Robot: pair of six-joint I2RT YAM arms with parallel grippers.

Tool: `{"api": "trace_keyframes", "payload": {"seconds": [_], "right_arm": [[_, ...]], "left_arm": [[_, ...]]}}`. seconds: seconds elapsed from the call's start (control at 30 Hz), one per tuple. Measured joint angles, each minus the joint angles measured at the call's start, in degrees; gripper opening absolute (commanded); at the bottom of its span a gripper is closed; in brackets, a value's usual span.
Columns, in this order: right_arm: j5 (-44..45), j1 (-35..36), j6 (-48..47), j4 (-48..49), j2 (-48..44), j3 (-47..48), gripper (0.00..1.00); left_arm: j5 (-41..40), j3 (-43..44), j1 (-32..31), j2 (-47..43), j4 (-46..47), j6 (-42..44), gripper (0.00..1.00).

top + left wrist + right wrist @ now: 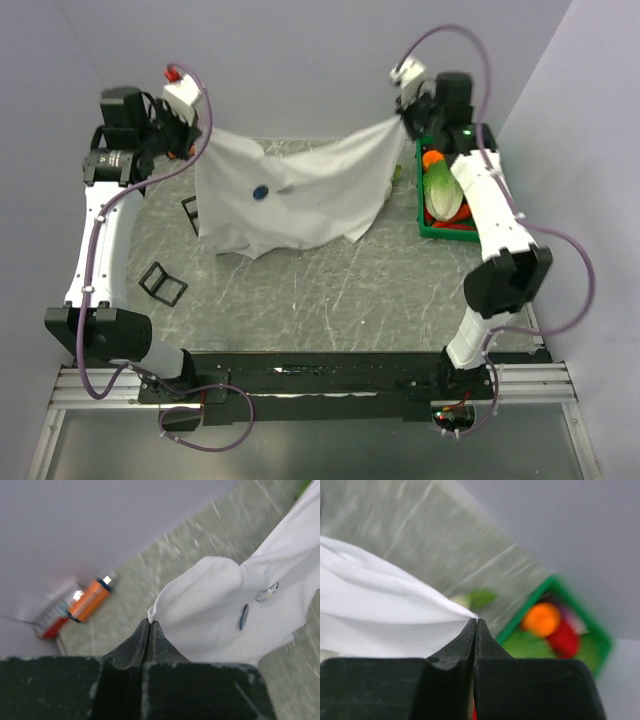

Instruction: Remove the brooch from the garment

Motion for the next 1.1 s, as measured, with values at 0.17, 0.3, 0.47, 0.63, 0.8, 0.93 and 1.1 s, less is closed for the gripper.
{"api": "trace_keyframes", "payload": {"seconds": [0.17, 0.3, 0.47, 0.63, 0.8, 0.93, 1.1], "right_arm": [[1.7, 0.6, 2.1, 9.0, -7.5, 6.3, 0.00], [2.7, 1.2, 2.9, 12.7, -10.3, 7.8, 0.00], [4.1, 1.1, 3.6, 13.4, -12.2, 6.0, 0.00], [5.2, 1.1, 3.8, 12.2, -17.7, 0.0, 0.00], [6.0, 1.1, 4.9, 9.2, -27.0, -3.9, 0.00], [5.8, 1.1, 5.0, 5.4, -35.0, -4.1, 0.00], [4.0, 1.7, 5.1, -1.4, -44.1, -4.2, 0.00]], "left_arm": [[-2.0, 10.0, 0.0, 1.8, 6.4, -3.2, 0.01], [-2.9, 13.1, 0.0, 1.3, 12.8, -5.4, 0.01], [-2.8, 14.0, 0.0, -0.5, 16.7, -7.0, 0.01], [-2.9, 13.7, 0.0, -4.9, 17.4, -7.3, 0.01], [-3.5, 13.5, 0.0, -11.4, 18.0, -7.2, 0.01], [-3.1, 13.5, 0.0, -16.7, 18.5, -6.3, 0.01], [-2.7, 13.1, 0.0, -22.0, 17.9, -5.6, 0.01]]}}
